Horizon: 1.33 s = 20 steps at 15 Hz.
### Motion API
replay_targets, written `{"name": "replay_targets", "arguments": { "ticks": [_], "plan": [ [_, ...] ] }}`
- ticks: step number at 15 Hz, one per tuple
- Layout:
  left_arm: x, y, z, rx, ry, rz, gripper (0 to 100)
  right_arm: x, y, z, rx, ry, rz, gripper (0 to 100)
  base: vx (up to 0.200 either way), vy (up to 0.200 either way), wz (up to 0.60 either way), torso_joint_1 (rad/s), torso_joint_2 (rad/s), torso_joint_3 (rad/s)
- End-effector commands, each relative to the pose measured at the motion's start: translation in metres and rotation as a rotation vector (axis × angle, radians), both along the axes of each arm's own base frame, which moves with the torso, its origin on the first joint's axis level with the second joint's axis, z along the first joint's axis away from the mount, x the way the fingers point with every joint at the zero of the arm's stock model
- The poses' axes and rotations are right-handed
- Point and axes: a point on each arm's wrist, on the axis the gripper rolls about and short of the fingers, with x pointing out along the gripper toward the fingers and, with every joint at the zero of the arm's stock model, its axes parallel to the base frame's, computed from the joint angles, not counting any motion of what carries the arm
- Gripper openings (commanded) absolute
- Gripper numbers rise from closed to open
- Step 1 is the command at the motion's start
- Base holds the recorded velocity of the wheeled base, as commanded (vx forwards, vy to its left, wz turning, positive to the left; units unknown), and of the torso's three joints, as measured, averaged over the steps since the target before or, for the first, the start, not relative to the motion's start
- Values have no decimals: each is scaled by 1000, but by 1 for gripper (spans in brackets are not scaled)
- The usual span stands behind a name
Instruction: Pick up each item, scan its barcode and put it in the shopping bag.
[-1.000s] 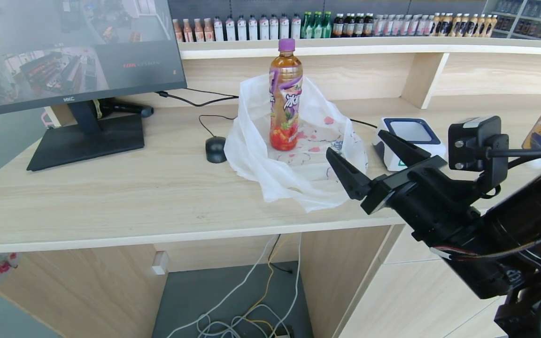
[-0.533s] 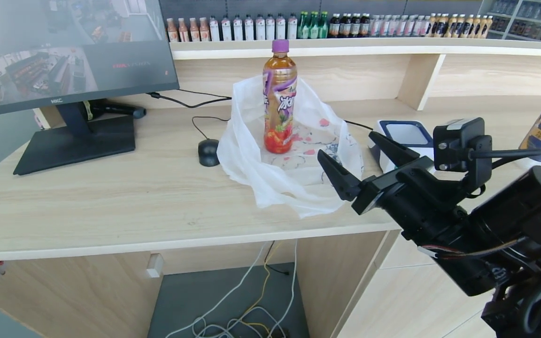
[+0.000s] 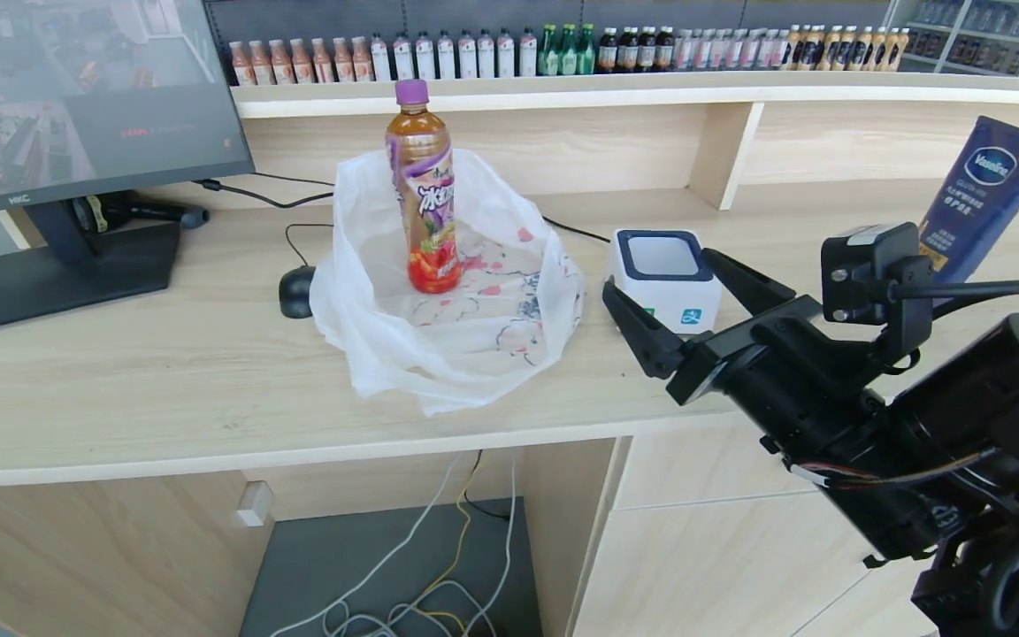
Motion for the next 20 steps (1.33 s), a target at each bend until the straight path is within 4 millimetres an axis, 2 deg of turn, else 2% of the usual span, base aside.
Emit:
{"name": "replay_targets", "arguments": {
  "ticks": [1,12,20],
  "plan": [
    [0,0,0,0,1,0,100,-1,0,1,2,-3,1,100,0,-200,0,2,7,7],
    [0,0,0,0,1,0,100,-3,-1,0,0,3,0,100,0,-200,0,2,2,1],
    [0,0,0,-5,-2,0,100,-11,-9,-2,-9,12,-1,100,0,-200,0,1,3,4]
  ]
}}
